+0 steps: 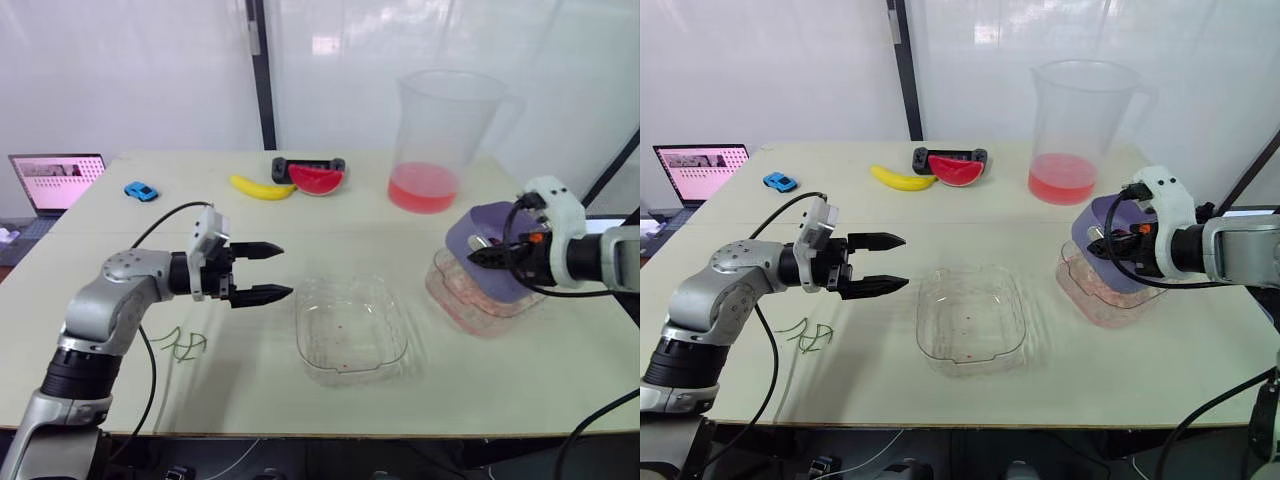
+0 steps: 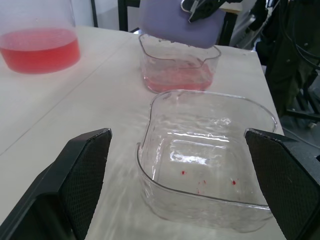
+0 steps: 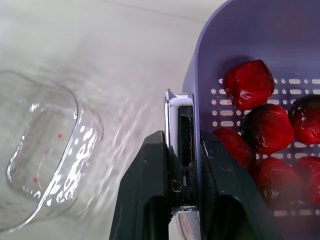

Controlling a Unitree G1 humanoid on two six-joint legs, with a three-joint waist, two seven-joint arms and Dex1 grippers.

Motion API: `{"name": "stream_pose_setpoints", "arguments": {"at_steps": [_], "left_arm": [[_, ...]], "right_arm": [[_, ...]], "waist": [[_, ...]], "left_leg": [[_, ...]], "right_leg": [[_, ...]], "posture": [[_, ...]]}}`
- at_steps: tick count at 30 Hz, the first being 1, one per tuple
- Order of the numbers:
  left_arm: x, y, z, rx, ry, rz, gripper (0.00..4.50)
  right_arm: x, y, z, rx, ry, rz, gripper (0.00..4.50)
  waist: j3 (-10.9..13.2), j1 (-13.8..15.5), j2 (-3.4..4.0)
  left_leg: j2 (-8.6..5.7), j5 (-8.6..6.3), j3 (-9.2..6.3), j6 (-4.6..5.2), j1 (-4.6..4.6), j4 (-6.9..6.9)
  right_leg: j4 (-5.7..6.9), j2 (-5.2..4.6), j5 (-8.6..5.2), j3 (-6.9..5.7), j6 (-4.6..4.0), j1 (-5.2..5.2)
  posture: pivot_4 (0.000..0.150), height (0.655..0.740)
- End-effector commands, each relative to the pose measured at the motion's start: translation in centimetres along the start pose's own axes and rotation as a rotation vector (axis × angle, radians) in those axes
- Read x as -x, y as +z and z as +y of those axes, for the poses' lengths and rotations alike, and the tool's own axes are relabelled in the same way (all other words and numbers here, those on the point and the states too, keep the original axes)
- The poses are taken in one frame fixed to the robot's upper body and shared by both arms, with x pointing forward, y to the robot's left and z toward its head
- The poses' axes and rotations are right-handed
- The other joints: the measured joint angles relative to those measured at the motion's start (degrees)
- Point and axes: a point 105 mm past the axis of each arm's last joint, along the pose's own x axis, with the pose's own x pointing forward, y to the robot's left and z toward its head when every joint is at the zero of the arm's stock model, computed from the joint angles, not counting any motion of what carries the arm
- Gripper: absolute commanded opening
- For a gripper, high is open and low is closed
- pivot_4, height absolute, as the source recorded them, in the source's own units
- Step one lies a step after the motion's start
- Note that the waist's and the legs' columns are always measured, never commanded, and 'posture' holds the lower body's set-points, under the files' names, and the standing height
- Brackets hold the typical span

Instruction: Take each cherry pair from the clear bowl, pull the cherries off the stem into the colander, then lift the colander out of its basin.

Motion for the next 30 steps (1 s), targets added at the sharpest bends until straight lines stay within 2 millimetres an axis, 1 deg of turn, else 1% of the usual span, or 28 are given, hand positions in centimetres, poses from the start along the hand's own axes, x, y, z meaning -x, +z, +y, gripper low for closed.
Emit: {"name": "stream_pose_setpoints", "arguments": {"at_steps": [1,4,8,12,15,18,20,22,24,27,30], "left_arm": [[0.3,1.5,-0.2,-0.053,-0.007,-0.027,4.50],[0.3,1.5,-0.2,-0.055,-0.004,-0.026,4.50],[0.3,1.5,-0.3,-0.055,-0.012,-0.021,4.50],[0.4,1.5,-0.2,-0.055,-0.006,-0.021,4.50],[0.5,1.5,0.0,-0.054,0.005,-0.021,4.50],[1.1,0.9,0.3,-0.039,0.055,-0.001,4.50],[1.5,0.5,0.2,-0.027,0.072,-0.004,4.50],[1.8,0.1,-0.1,-0.017,0.090,-0.005,4.50],[2.2,-0.2,-0.3,-0.010,0.111,-0.007,4.50],[2.8,-0.8,-0.6,0.000,0.160,-0.009,4.50],[3.3,-1.2,-1.0,0.007,0.202,-0.004,4.50]], "right_arm": [[1.2,1.1,-0.2,-0.034,0.017,-0.076,0.23],[1.3,1.0,-0.5,-0.052,0.013,-0.080,0.23],[1.2,1.6,-0.4,-0.096,0.053,-0.099,0.23],[1.2,1.9,-0.1,-0.071,0.037,-0.085,0.23],[1.1,1.8,0.4,0.051,-0.033,-0.022,0.23],[0.4,0.9,1.7,0.306,-0.053,0.087,0.23],[0.0,1.4,2.1,0.409,-0.028,0.105,0.23],[-0.5,2.5,2.3,0.507,-0.002,0.102,0.23],[-1.4,3.6,2.7,0.590,0.044,0.097,0.23],[-4.5,5.7,3.2,0.739,0.114,0.099,0.23],[-7.5,6.9,4.1,0.850,0.190,0.124,0.23]], "waist": [[0.0,0.0,0.00],[0.0,-0.1,0.00],[0.0,-0.1,0.00],[0.0,-0.1,0.00],[0.0,-0.1,0.01],[0.0,-0.1,0.05],[0.0,-0.4,0.06],[0.0,-1.0,0.07],[0.0,-1.5,0.08],[0.0,-2.1,0.09],[0.0,-2.5,0.09]], "left_leg": [[0.00,0.00,0.00,0.00,0.00,0.00],[0.00,0.00,0.01,0.00,0.00,0.00],[0.00,0.00,0.01,0.00,0.00,0.00],[0.01,0.00,0.02,0.00,0.00,-0.01],[0.01,0.00,0.01,0.00,0.00,0.00],[0.00,0.00,0.00,0.00,-0.01,-0.01],[-0.01,0.00,0.00,0.00,-0.01,-0.01],[-0.01,0.00,0.04,0.00,0.01,-0.02],[0.00,0.00,0.01,0.00,0.00,-0.03],[0.01,0.00,0.03,0.00,0.01,-0.09],[0.01,0.01,0.04,-0.02,0.01,-0.13]], "right_leg": [[0.00,0.00,0.00,0.00,0.00,0.00],[0.00,0.00,0.00,0.00,0.00,0.00],[0.00,0.00,0.00,0.00,0.00,0.00],[0.01,0.00,0.00,0.00,0.00,0.00],[0.00,0.00,0.00,0.00,0.00,0.00],[0.01,0.00,0.00,0.00,0.00,-0.04],[0.01,0.02,0.00,0.01,0.01,-0.08],[0.00,0.01,0.00,0.06,0.01,-0.10],[0.01,0.02,0.00,0.06,0.01,-0.14],[0.02,0.02,-0.01,0.06,0.00,-0.20],[0.08,0.02,0.00,0.06,0.00,-0.27]], "posture": [[0.150,0.7400],[0.150,0.7400],[0.150,0.7400],[0.150,0.7400],[0.150,0.7400],[0.150,0.7400],[0.150,0.7400],[0.150,0.7400],[0.150,0.7400],[0.150,0.7400],[0.150,0.7400]]}}
